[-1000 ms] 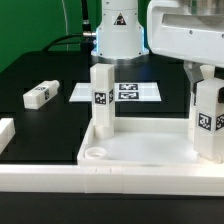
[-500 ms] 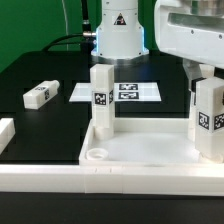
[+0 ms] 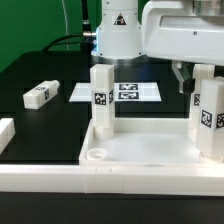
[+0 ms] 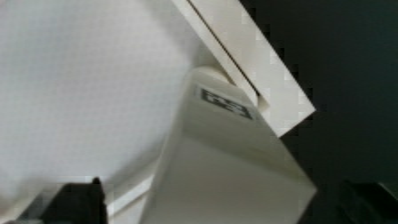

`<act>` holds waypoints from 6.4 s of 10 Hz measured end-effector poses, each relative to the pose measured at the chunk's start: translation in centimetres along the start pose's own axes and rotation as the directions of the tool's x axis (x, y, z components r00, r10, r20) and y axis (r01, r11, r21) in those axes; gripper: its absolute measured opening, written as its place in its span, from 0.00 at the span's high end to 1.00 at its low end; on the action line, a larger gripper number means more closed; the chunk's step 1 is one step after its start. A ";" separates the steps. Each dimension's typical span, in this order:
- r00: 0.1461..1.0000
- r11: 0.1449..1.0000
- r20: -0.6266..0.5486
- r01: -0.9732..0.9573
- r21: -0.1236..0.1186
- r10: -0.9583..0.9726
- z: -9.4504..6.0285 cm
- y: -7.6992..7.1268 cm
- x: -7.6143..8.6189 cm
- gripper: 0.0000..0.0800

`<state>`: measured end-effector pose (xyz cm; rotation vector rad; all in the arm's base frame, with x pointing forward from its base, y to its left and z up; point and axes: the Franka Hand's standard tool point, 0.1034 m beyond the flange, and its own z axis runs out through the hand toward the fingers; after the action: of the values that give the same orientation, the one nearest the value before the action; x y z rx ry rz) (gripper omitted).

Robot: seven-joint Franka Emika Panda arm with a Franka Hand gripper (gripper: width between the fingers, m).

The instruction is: Assemble desk

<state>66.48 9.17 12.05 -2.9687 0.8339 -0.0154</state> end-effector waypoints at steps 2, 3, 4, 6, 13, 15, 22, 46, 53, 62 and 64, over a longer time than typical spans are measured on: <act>0.988 0.988 -0.001 0.154 -0.002 -0.154 0.1 -0.3 -0.3 0.19; 0.968 0.968 -0.003 0.250 -0.006 -0.250 0.1 -0.5 -0.5 0.19; 0.950 0.950 -0.008 0.312 -0.007 -0.312 0.2 -0.7 -0.6 0.19; 0.882 0.882 -0.015 0.470 -0.016 -0.470 0.3 -0.7 -0.8 0.19; 0.698 0.698 -0.003 0.715 -0.030 -0.716 0.6 -0.1 -0.7 0.20; 0.700 0.700 -0.002 0.714 -0.030 -0.714 0.6 -0.1 -0.7 0.65; 0.958 0.958 -0.009 0.288 0.002 -0.288 0.7 0.3 -0.1 0.64; 0.974 0.974 -0.011 0.224 0.008 -0.224 0.9 -0.2 -0.4 0.19; 0.791 0.791 -0.012 0.611 -0.004 -0.611 0.8 -0.3 -0.4 0.19; 0.956 0.956 -0.009 0.292 0.017 -0.292 0.9 0.1 -0.2 0.64; 0.996 0.996 -0.008 0.092 0.019 -0.092 0.9 0.0 -0.2 0.64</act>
Offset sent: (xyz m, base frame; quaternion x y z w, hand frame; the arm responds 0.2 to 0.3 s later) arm -0.0126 0.0113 0.0011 -0.0158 0.0162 -0.2346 0.9718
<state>66.34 9.27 11.12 -2.9880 0.6923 -0.0376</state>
